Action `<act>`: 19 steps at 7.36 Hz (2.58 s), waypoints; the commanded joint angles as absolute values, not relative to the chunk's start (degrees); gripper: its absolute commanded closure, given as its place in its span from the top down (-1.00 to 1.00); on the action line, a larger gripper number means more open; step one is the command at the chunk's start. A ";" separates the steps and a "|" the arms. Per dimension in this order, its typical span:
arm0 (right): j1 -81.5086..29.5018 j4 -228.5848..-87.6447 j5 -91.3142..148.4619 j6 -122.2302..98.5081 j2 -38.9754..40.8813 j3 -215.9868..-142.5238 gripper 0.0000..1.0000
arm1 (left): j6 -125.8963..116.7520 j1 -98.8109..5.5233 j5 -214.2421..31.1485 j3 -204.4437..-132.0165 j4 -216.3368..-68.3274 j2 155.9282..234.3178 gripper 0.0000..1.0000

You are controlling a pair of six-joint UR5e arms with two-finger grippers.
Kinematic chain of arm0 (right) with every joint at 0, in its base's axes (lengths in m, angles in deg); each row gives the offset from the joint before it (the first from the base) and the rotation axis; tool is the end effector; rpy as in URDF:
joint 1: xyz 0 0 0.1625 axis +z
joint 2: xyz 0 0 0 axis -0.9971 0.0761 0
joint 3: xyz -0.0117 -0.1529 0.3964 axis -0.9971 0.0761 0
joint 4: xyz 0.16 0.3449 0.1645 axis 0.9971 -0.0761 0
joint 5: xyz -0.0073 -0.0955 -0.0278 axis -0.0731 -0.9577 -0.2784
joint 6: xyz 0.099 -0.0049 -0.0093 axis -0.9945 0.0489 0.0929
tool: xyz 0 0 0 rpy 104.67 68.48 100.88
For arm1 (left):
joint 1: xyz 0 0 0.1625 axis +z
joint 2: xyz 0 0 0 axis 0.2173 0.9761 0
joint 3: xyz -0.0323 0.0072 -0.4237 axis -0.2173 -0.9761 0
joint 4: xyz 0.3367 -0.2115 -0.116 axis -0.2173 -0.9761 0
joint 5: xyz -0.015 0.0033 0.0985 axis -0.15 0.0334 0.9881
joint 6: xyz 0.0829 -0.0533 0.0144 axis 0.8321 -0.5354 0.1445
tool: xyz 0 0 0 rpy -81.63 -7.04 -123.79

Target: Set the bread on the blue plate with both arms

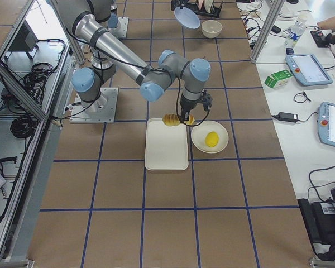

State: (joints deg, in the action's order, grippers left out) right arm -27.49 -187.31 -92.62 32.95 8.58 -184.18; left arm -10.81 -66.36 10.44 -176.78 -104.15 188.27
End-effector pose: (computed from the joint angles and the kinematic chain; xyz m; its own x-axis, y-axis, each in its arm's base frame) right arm -0.1902 -0.5317 0.3346 -0.9949 0.0501 0.0880 0.0618 0.9888 0.1357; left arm -0.0437 -0.5558 0.3140 -0.8306 -0.5499 0.0880 -0.5209 0.8231 0.2263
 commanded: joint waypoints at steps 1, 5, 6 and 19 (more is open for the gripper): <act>-23.26 -185.26 -92.01 29.10 8.58 -182.15 -1.00 | -22.42 -77.40 10.05 -186.04 -84.49 188.80 -1.00; -16.39 -185.34 -89.22 24.70 8.14 -182.15 -1.00 | -30.61 -88.17 10.58 -193.27 -70.70 191.25 -1.00; -12.72 -185.34 -88.76 22.76 8.49 -182.06 -1.00 | -29.58 -88.34 10.50 -193.19 -70.61 191.35 -1.00; 20.97 -202.83 -71.00 -20.28 -6.17 -181.36 -1.00 | 1.17 -80.27 19.63 -164.04 -115.73 184.69 1.00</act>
State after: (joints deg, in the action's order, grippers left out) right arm 18.83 -201.05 -71.18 -15.81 -3.74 -181.50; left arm -3.27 -81.59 17.97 -168.78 -107.19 187.00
